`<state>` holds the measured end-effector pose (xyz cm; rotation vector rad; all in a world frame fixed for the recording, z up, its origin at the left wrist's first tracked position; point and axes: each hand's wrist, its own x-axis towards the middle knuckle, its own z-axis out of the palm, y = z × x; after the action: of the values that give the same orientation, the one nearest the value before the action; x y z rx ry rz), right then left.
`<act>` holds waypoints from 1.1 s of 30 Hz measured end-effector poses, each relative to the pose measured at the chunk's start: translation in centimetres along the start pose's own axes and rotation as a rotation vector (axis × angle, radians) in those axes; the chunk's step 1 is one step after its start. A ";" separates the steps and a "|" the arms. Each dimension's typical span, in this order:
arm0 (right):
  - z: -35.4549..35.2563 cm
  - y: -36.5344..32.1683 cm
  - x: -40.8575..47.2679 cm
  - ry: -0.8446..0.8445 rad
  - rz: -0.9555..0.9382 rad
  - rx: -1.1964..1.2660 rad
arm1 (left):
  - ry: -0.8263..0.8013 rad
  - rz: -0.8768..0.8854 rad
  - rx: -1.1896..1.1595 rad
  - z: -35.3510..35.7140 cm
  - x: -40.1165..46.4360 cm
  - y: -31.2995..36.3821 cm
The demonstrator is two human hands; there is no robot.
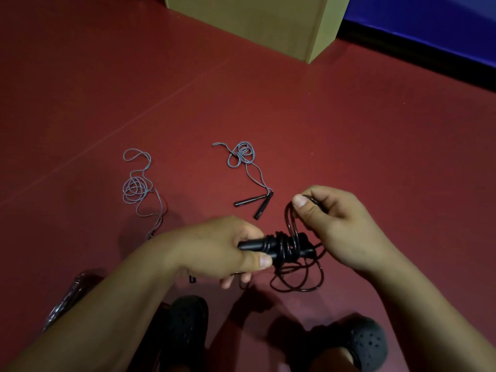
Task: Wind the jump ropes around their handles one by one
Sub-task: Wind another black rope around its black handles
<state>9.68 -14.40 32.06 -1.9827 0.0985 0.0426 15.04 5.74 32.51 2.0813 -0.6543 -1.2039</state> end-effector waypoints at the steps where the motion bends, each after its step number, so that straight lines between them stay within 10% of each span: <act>1: -0.1 0.1 0.1 0.017 -0.001 -0.027 | -0.020 0.019 -0.018 -0.1 -0.1 0.1; 19: 0.3 0.5 0.6 0.032 0.159 0.120 | -0.151 0.332 -0.500 -0.9 -0.4 0.2; 33: 3.1 0.3 0.6 0.026 0.352 0.217 | 0.092 0.260 -0.954 -1.2 -0.4 0.3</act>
<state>10.34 -11.69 30.49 -1.7292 0.4505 0.2246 15.89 6.12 33.39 1.1961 -0.2080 -0.9795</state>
